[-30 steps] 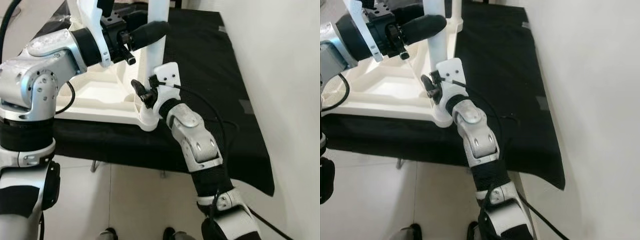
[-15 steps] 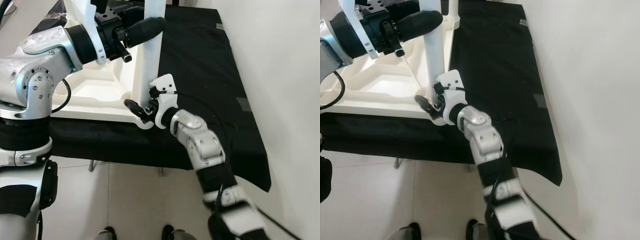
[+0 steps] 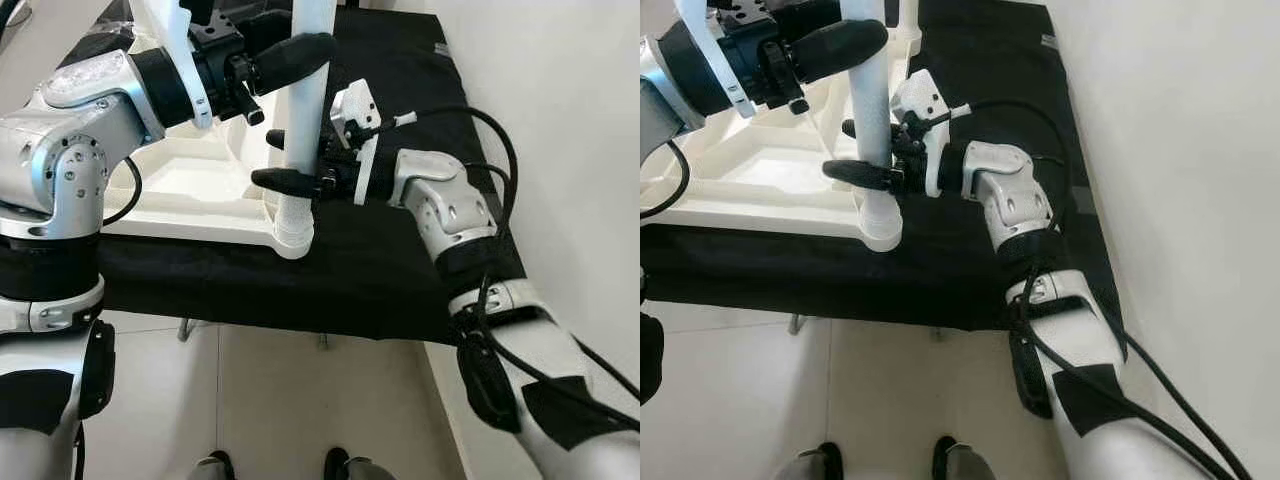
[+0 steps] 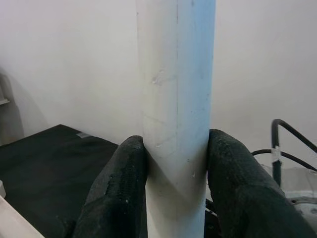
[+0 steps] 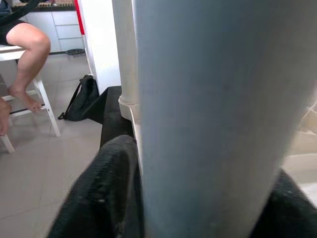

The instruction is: Building children table

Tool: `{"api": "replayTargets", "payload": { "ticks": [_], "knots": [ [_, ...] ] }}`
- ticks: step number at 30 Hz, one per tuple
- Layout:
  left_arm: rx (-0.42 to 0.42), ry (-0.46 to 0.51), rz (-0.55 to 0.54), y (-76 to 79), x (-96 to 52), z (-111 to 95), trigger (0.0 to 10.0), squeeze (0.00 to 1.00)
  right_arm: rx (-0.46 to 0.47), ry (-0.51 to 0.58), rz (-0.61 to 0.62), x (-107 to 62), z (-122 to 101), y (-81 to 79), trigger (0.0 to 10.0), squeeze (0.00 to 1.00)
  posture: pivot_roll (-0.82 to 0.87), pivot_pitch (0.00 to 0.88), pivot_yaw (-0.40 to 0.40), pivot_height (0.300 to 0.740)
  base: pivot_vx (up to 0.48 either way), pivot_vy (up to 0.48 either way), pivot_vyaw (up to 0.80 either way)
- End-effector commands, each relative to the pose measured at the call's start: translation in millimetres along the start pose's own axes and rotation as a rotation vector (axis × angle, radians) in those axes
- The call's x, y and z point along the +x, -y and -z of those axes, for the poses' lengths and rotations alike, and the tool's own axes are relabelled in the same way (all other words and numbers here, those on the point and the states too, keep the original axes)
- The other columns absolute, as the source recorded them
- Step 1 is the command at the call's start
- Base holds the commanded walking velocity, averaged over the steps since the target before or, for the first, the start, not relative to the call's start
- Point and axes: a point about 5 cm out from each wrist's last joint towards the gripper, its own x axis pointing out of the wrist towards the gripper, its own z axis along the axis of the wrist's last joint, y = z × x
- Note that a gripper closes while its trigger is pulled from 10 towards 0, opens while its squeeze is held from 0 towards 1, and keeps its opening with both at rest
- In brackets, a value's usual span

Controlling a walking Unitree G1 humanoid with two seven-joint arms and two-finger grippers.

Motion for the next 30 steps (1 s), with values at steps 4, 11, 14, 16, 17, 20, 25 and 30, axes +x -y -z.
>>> {"api": "replayTargets", "payload": {
  "ticks": [4, 11, 14, 16, 17, 20, 25, 30],
  "knots": [
    [-0.006, -0.050, -0.040, -4.2, 0.2, 5, 0.0, 0.00, 0.040, -0.034, -0.220, 18.5, 19, -19.1, 0.0, 0.00, 0.09, 0.258, -0.099, 0.740, 0.000, 0.000, 0.00],
    [0.002, -0.049, -0.062, -7.5, 1.7, 8, 7.3, 1.00, 0.040, -0.059, -0.130, 15.9, 31, -15.8, 0.0, 0.00, 0.07, 0.267, -0.102, 0.740, 0.000, 0.000, 0.00],
    [-0.012, -0.054, -0.084, -10.7, 2.9, 11, 10.0, 1.00, 0.076, -0.128, 0.006, 12.2, 49, -14.3, 0.0, 0.00, 0.06, 0.274, -0.115, 0.740, 0.000, 0.000, 0.00],
    [-0.029, -0.045, -0.100, -13.5, 3.0, 11, 10.0, 0.00, 0.175, -0.295, 0.314, 9.6, 83, -16.6, 0.0, 0.00, 0.06, 0.283, -0.125, 0.740, 0.000, 0.000, 0.00],
    [-0.029, -0.045, -0.100, -13.5, 3.0, 11, 10.0, 0.00, 0.175, -0.295, 0.314, 9.6, 83, -16.6, 0.0, 0.00, 0.06, 0.283, -0.125, 0.740, 0.000, 0.000, 0.00],
    [-0.025, -0.068, -0.133, -17.7, 0.4, 12, 10.0, 0.00, 0.386, -0.303, 0.695, 21.6, 102, -70.0, 0.0, 0.00, 0.08, 0.293, -0.120, 0.740, 0.000, 0.000, 0.00],
    [-0.019, -0.087, -0.128, -15.2, -4.6, 13, 10.0, 0.00, 0.384, -0.259, 0.679, 40.5, 94, -80.4, 0.0, 0.00, 0.08, 0.287, -0.112, 0.740, 0.000, 0.000, 0.00],
    [-0.010, -0.076, -0.134, -12.1, -6.0, 13, 3.3, 0.00, 0.328, -0.214, 0.661, 51.2, 82, -65.7, 0.0, 0.00, 0.07, 0.269, -0.120, 0.740, 0.000, 0.000, 0.00]
  ]
}}
